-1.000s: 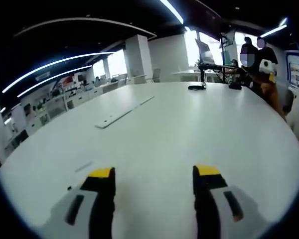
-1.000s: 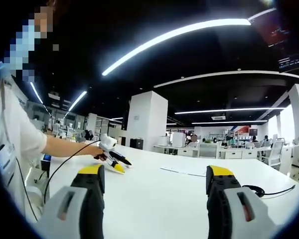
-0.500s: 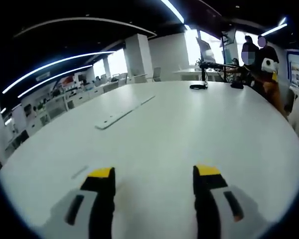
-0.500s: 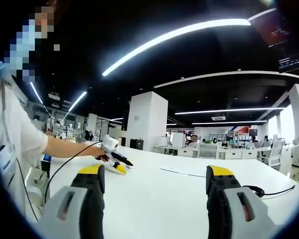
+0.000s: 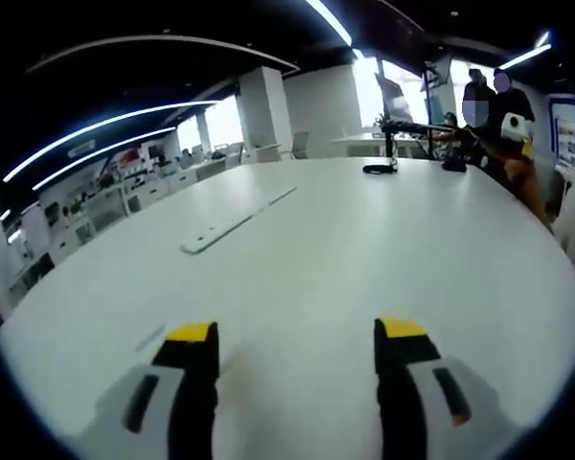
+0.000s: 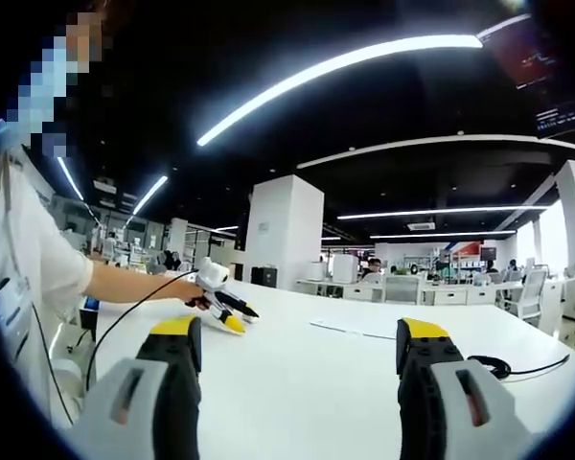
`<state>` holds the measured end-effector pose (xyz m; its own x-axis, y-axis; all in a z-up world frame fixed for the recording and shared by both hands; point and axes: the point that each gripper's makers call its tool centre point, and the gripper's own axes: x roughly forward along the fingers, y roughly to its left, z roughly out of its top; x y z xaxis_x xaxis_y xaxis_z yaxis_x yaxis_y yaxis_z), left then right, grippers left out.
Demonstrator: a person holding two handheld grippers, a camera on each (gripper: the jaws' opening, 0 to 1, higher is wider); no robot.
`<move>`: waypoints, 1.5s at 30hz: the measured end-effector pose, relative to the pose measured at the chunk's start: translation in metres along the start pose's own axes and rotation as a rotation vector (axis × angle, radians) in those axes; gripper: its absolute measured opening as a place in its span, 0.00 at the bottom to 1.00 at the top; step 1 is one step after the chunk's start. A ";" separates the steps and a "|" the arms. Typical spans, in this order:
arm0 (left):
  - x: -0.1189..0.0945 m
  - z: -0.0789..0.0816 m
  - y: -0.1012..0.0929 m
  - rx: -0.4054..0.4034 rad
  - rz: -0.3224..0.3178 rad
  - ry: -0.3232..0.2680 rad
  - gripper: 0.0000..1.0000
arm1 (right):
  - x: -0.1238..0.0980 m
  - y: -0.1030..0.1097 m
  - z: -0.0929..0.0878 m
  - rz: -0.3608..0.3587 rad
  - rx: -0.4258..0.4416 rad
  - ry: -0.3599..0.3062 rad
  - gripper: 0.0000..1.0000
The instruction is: Plug the desk Type‑C cable into the charger adapter.
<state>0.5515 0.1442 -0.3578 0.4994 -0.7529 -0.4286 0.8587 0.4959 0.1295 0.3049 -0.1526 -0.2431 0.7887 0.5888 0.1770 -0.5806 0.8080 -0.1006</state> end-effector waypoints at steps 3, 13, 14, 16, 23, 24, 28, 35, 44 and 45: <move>-0.001 0.003 0.001 -0.008 0.001 -0.022 0.67 | 0.001 0.001 -0.002 0.004 0.003 0.004 0.86; -0.006 0.014 0.012 0.025 0.014 -0.038 0.68 | 0.005 0.003 -0.007 0.012 0.007 0.018 0.86; -0.007 0.016 0.012 0.027 0.018 -0.045 0.68 | 0.005 0.003 -0.007 0.012 0.008 0.019 0.86; -0.008 0.020 0.014 0.031 0.025 -0.060 0.68 | 0.005 0.003 -0.008 0.013 0.009 0.020 0.86; -0.009 0.020 0.030 0.044 0.069 -0.054 0.67 | 0.006 0.003 -0.008 0.012 0.008 0.022 0.86; -0.010 0.019 0.033 0.044 0.075 -0.050 0.67 | 0.006 0.003 -0.008 0.011 0.008 0.023 0.86; -0.011 0.014 0.041 0.045 0.095 -0.036 0.67 | 0.007 0.003 -0.009 0.010 0.009 0.026 0.86; -0.014 0.005 0.058 0.039 0.131 -0.016 0.67 | 0.009 0.005 -0.013 0.014 0.007 0.035 0.86; -0.015 -0.010 0.076 0.019 0.169 0.008 0.64 | 0.013 0.007 -0.015 0.020 0.002 0.044 0.85; -0.015 -0.010 0.077 0.021 0.170 0.008 0.64 | 0.013 0.007 -0.016 0.020 0.003 0.044 0.85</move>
<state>0.6088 0.1978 -0.3506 0.6369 -0.6557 -0.4056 0.7642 0.6065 0.2196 0.3141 -0.1391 -0.2569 0.7851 0.6052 0.1314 -0.5968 0.7961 -0.1008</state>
